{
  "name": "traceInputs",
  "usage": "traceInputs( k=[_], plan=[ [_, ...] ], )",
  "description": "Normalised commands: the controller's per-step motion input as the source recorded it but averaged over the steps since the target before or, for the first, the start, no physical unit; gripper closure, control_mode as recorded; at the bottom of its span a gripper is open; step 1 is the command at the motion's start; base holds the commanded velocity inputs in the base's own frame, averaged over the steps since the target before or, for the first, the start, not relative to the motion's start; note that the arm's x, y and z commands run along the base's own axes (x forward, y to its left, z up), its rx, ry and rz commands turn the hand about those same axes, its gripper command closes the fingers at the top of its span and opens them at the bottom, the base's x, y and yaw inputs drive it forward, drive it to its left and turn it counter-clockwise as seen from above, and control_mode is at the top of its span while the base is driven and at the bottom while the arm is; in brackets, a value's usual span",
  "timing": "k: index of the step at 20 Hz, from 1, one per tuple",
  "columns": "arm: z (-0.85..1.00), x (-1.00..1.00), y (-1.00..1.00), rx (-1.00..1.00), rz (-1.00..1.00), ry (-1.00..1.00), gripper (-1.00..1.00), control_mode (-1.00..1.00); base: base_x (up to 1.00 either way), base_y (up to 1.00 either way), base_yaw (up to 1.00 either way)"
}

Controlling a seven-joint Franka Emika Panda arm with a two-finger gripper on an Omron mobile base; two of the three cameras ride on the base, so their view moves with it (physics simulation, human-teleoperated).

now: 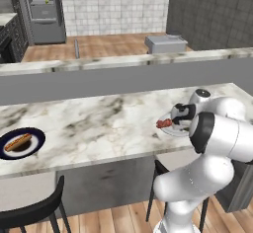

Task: Pick up the pear and kiwi from the fridge and place one fruit on each plate on the dining counter.

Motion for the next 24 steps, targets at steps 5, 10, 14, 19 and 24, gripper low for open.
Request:
traceInputs(
  k=[5, 10, 14, 19, 24],
  plan=[
    [-0.14, 0.29, -0.03, 0.00, 0.00, 0.00, 1.00, -1.00, 0.00, 0.00, 0.00],
    [-0.17, 0.20, -0.01, 0.00, 0.00, 0.00, 1.00, -1.00, 0.00, 0.00, 0.00],
    [-0.19, 0.14, 0.00, 0.00, 0.00, 0.00, 1.00, -1.00, 0.00, 0.00, 0.00],
    [-0.09, 0.04, 0.00, 0.00, 0.00, 0.00, 1.00, -1.00, 0.00, 0.00, 0.00],
    [-0.07, 0.03, 0.00, 0.00, 0.00, 0.00, 1.00, -1.00, 0.00, 0.00, 0.00]
  ],
)
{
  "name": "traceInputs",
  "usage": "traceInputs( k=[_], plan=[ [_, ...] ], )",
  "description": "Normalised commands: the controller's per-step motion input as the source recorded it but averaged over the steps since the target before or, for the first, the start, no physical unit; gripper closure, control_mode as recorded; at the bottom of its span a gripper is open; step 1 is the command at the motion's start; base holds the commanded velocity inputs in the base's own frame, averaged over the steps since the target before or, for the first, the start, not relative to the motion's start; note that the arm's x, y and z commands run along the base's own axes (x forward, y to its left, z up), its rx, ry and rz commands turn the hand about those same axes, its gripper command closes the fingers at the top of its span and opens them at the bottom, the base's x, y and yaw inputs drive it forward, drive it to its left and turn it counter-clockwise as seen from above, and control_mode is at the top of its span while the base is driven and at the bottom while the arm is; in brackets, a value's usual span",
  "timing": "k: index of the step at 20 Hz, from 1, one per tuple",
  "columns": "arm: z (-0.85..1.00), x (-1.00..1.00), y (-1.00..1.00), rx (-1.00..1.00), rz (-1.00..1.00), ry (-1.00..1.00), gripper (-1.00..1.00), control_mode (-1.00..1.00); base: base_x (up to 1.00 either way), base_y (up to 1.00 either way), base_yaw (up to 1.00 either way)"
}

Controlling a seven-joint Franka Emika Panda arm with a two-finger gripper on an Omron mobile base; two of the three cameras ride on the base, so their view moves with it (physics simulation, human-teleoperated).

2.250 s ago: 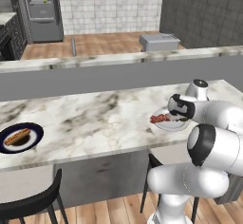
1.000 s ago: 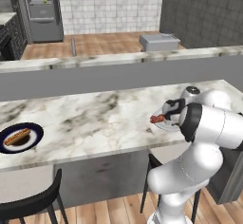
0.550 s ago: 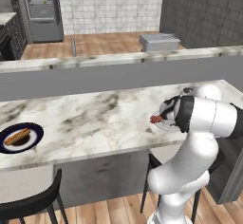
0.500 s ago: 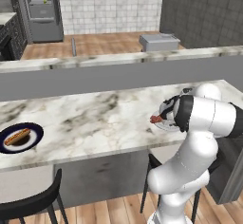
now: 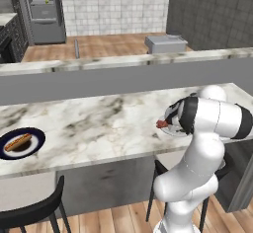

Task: Pick up the pear and kiwi from the fridge and place one fruit on each plate on the dining counter.

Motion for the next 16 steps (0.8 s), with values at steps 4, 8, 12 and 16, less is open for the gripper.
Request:
traceInputs(
  k=[4, 8, 12, 16],
  plan=[
    [-0.07, 0.00, 0.00, 0.00, 0.00, 0.00, 1.00, -1.00, 0.00, 0.00, 0.00],
    [-0.06, 0.00, 0.00, 0.00, 0.00, 0.00, 1.00, -1.00, 0.00, 0.00, 0.00],
    [-0.07, 0.02, 0.00, 0.00, 0.00, 0.00, -1.00, -1.00, 0.00, 0.00, 0.00],
    [-0.01, 0.01, 0.00, 0.00, 0.00, 0.00, -1.00, -1.00, 0.00, 0.00, 0.00]
  ],
)
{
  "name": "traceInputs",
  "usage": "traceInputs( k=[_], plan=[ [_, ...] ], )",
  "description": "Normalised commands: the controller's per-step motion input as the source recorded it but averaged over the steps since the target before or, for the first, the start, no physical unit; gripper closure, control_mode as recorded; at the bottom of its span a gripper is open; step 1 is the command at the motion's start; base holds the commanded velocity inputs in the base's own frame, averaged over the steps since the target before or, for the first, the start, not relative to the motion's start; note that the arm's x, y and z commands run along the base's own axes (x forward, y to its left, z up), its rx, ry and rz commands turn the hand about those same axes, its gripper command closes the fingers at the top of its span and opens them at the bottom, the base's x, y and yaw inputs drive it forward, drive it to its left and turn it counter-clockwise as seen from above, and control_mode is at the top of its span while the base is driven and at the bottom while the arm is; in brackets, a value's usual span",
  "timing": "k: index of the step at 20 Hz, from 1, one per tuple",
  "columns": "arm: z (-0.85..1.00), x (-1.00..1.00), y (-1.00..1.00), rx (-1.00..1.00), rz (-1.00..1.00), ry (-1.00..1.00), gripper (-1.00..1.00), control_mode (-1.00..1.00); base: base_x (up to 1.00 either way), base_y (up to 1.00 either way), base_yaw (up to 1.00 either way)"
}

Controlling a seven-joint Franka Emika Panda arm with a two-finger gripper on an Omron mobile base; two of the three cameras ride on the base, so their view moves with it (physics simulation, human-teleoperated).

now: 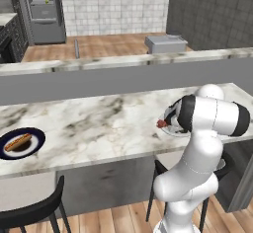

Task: Pick up the pear and kiwi from the fridge and place one fruit on each plate on the dining counter.

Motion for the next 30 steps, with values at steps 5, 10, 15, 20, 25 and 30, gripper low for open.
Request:
traceInputs(
  k=[5, 10, 15, 20, 25, 30],
  plan=[
    [0.00, 0.00, 0.00, 0.00, 0.00, 0.00, -1.00, -1.00, 0.00, 0.00, 0.00],
    [0.06, 0.00, 0.00, 0.00, 0.00, 0.00, -1.00, -1.00, 0.00, 0.00, 0.00],
    [0.58, 0.00, 0.00, 0.00, 0.00, 0.00, -1.00, -1.00, 0.00, 0.00, 0.00],
    [0.84, -0.06, 0.00, 0.00, 0.00, 0.00, -1.00, -1.00, 0.00, 0.00, 0.00],
    [0.65, -0.34, 0.02, 0.00, 0.00, 0.00, -1.00, -1.00, 0.00, 0.00, 0.00],
    [0.41, -0.80, 0.13, 0.07, 0.00, 0.02, -1.00, -1.00, 0.00, 0.00, 0.00]
  ],
)
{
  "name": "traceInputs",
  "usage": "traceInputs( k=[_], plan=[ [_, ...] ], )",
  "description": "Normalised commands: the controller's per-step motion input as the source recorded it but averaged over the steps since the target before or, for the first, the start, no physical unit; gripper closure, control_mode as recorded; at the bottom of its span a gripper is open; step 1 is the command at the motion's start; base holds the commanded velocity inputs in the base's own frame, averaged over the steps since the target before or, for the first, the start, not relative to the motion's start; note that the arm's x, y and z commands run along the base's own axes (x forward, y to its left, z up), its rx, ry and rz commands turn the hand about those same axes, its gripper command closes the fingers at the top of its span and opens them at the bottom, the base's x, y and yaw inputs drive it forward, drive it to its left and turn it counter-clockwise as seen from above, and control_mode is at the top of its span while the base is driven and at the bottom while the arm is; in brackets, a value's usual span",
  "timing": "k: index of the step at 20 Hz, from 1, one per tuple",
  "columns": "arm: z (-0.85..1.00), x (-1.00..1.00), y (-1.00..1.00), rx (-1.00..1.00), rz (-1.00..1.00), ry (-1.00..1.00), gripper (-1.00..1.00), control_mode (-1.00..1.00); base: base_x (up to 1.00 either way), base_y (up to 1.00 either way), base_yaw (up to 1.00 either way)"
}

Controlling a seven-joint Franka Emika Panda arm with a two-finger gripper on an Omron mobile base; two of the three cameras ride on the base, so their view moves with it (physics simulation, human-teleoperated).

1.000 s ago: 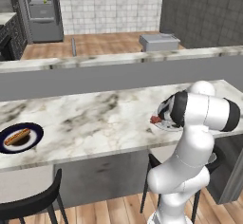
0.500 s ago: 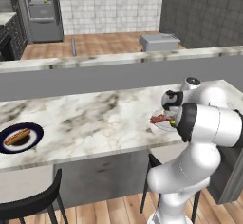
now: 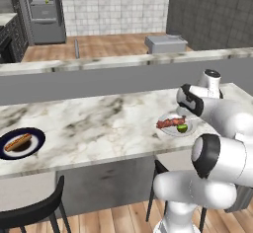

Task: Pick up the pear and kiwi from the fridge and place one fruit on each plate on the dining counter.

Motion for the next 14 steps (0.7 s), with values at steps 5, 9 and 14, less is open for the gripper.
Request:
traceInputs(
  k=[5, 9, 14],
  plan=[
    [0.44, -0.99, 0.45, 0.12, -0.06, 0.01, -1.00, -1.00, 0.00, 0.00, 0.00],
    [0.70, -0.91, 0.57, 0.02, -0.11, 0.09, -1.00, -1.00, 0.00, 0.00, 0.00],
    [0.77, -0.88, 0.49, 0.00, -0.08, 0.04, -1.00, -1.00, 0.00, 0.00, 0.00]
  ],
)
